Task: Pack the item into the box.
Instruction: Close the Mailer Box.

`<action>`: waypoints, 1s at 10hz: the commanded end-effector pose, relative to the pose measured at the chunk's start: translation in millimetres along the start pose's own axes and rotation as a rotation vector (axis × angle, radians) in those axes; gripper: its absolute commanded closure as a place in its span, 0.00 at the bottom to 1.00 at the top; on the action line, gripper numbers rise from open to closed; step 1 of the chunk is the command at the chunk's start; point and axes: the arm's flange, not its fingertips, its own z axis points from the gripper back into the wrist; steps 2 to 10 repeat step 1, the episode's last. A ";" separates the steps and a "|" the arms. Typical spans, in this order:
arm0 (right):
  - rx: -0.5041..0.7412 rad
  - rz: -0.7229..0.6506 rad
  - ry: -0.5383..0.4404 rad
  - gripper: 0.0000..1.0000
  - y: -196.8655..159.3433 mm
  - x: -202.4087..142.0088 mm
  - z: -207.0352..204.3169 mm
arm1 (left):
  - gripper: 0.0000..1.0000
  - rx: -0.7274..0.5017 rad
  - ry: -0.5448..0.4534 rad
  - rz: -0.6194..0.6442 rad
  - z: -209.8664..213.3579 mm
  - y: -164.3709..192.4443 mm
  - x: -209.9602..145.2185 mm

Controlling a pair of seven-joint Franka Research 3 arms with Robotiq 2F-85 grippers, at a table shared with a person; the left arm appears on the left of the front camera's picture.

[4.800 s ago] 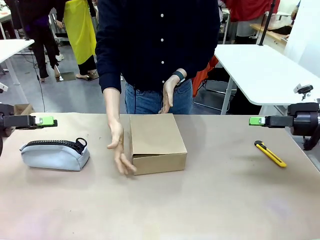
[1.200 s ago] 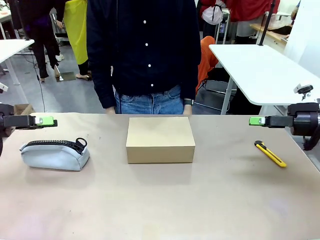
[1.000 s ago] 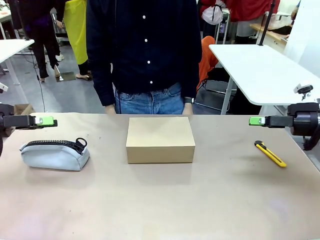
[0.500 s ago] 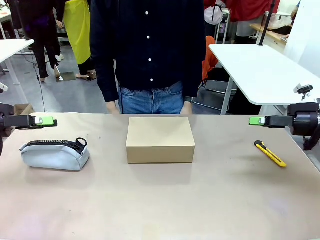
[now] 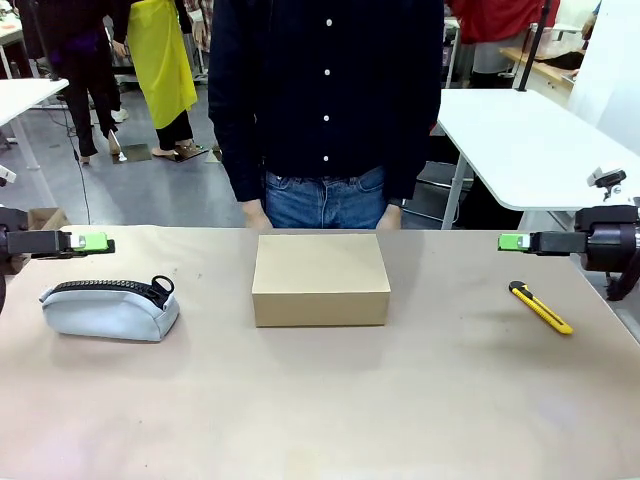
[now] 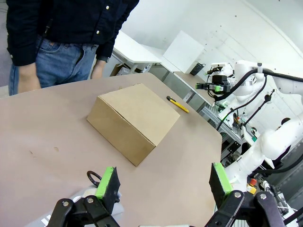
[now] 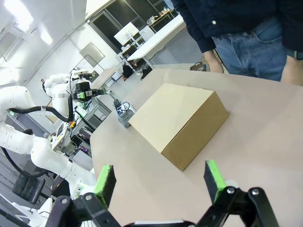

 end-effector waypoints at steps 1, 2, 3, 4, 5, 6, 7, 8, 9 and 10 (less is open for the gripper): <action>-0.012 0.006 0.000 0.00 1.6 2.2 -1.1 | 0.00 0.004 -0.002 -0.019 0.4 0.0 0.7; -0.012 0.006 0.000 0.00 1.6 2.2 -1.1 | 0.00 0.004 -0.002 -0.019 0.4 0.0 0.7; -0.012 0.006 0.000 0.00 1.6 2.2 -1.1 | 0.00 0.004 -0.002 -0.019 0.4 0.0 0.7; -0.012 0.006 0.000 0.00 1.6 2.2 -1.1 | 0.00 0.004 -0.002 -0.019 0.4 0.0 0.7; -0.012 0.006 0.000 0.00 1.6 2.2 -1.1 | 0.00 0.004 -0.002 -0.019 0.4 0.0 0.7; -0.012 0.006 0.000 0.00 1.6 2.2 -1.1 | 0.00 0.004 -0.002 -0.019 0.4 0.0 0.7; -0.012 0.006 0.000 0.00 1.6 2.2 -1.1 | 0.00 0.004 -0.002 -0.019 0.4 0.0 0.7; -0.012 0.006 0.000 0.00 1.6 2.2 -1.1 | 0.00 0.004 -0.002 -0.019 0.4 0.0 0.7; -0.012 0.006 0.000 0.00 1.6 2.2 -1.1 | 0.00 0.004 -0.002 -0.019 0.4 0.0 0.7; -0.012 0.006 0.000 0.00 1.6 2.2 -1.1 | 0.00 0.004 -0.002 -0.019 0.4 0.0 0.7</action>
